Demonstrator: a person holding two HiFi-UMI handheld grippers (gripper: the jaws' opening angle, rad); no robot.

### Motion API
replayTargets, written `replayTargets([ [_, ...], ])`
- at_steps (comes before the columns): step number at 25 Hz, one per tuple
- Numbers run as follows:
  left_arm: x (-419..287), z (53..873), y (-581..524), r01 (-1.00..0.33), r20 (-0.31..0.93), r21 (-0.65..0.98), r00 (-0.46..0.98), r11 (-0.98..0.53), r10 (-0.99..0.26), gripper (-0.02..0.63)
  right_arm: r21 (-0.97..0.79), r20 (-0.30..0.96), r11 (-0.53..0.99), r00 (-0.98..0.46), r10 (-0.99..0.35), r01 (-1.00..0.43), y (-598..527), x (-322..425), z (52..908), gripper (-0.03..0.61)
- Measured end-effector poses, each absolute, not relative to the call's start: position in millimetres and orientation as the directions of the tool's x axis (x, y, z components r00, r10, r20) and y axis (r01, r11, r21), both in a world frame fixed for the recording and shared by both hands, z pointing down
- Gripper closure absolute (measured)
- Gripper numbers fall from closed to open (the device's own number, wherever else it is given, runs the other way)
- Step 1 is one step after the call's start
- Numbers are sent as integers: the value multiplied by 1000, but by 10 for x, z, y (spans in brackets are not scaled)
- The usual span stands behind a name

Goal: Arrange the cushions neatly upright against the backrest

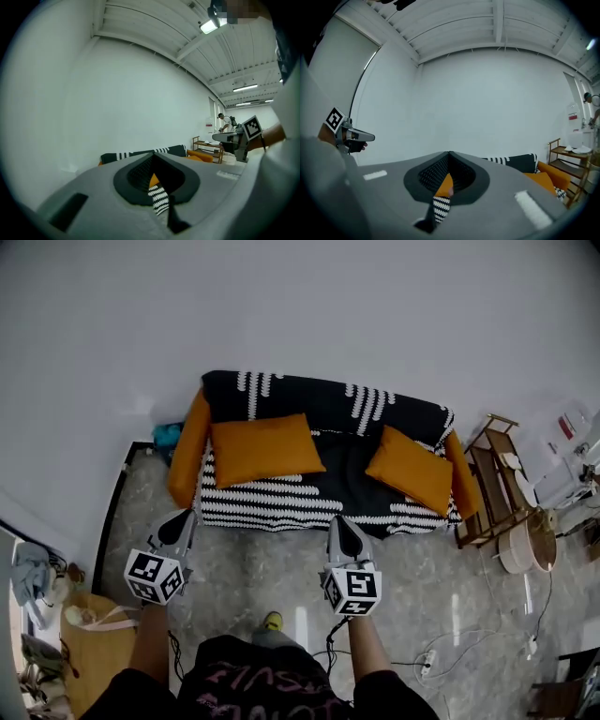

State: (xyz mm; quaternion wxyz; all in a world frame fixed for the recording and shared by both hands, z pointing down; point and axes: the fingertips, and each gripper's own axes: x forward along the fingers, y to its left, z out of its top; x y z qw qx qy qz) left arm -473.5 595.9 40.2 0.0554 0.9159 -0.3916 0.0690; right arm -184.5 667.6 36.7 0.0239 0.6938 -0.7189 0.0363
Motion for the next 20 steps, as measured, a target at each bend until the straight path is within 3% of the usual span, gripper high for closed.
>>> replayTargets([
  [20,-4216,619,3961,-739,198,42,666,-672,-719,620,-77,68,19,-25,-997,-997,4762,-1226,650,566],
])
